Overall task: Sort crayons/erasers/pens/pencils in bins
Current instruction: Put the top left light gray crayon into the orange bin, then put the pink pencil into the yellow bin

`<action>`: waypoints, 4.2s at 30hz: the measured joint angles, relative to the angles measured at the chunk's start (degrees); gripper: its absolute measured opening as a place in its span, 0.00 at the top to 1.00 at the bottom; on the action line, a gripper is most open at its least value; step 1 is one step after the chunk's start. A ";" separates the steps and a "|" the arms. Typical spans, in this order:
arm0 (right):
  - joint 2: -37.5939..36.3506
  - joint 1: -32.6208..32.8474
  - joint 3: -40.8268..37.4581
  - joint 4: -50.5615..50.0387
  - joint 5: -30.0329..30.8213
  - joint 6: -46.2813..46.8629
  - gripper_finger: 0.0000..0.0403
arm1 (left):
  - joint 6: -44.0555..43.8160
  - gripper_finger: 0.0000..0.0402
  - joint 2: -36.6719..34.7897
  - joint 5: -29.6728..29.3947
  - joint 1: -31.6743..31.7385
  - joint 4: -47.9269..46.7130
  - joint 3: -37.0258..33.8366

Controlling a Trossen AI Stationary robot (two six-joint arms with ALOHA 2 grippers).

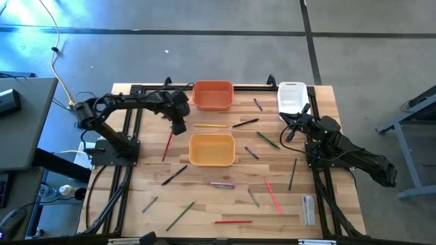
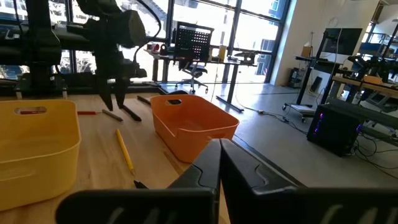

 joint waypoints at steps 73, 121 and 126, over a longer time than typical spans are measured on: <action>0.01 0.00 -0.01 0.00 -0.02 -0.01 1.00 | -7.36 0.96 -9.91 2.21 -4.33 11.93 10.82; 0.01 0.00 -0.01 0.00 0.00 0.00 1.00 | 1.03 0.82 30.88 0.18 1.53 7.47 39.55; 0.01 -0.01 -0.01 0.00 -0.01 -0.01 1.00 | 3.37 0.86 27.12 -5.22 0.35 3.96 39.50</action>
